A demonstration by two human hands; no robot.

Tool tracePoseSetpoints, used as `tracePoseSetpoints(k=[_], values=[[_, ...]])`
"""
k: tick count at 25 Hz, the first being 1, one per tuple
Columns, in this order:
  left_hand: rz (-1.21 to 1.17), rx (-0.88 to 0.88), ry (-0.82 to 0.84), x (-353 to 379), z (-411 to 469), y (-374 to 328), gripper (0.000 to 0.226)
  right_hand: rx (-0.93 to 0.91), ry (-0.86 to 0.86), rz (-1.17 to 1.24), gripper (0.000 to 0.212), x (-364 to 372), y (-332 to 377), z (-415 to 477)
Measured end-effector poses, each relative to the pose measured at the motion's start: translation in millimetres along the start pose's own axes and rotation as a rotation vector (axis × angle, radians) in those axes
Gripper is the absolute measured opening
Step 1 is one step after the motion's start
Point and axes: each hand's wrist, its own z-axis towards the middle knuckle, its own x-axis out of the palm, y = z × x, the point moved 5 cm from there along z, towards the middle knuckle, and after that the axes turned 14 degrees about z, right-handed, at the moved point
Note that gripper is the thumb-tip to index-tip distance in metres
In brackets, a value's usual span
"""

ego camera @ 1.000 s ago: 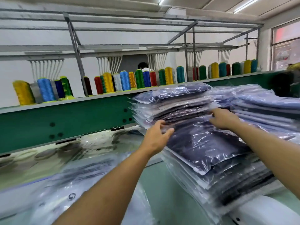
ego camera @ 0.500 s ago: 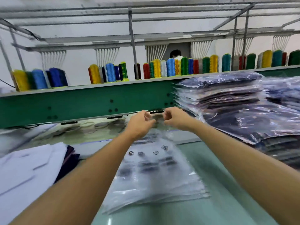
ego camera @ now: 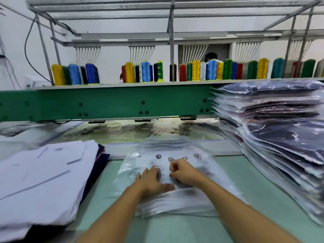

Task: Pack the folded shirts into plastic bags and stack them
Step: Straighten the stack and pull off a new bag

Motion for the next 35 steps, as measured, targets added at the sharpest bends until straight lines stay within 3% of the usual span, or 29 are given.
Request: tracePoseSetpoints(k=[2, 5, 7, 10, 18, 23, 25, 29, 35], values=[[-0.059, -0.024, -0.12, -1, 5, 12, 0.093, 0.003, -0.134, 0.083, 0.028, -3, -13, 3], [-0.094, -0.022, -0.227, -6, 9, 23, 0.062, 0.067, -0.387, 0.072, 0.012, -21, -34, 6], [-0.093, -0.007, -0.29, -7, 10, 25, 0.044, 0.153, -0.452, 0.017, 0.015, -31, -49, 5], [-0.132, -0.009, -0.372, -10, 11, 26, 0.027, 0.171, -0.406, 0.115, 0.029, -33, -57, 8], [-0.188, 0.011, -0.636, -18, 3, 23, 0.016, 0.196, -0.304, 0.6, 0.032, -29, -45, -1], [-0.238, 0.494, -0.697, -29, -15, -31, 0.023, 0.126, -0.439, 0.694, 0.033, -28, -35, -6], [-0.167, 0.563, -0.731, -29, -20, -51, 0.022, 0.129, -0.427, 0.816, 0.03, -23, -29, -6], [-0.205, 0.473, -0.872, -34, -20, -49, 0.01, 0.221, -0.331, 0.788, 0.02, -9, -22, -9], [-0.071, 0.362, -0.852, -33, -17, -47, 0.013, 0.239, -0.307, 0.926, 0.019, -2, -24, -5]])
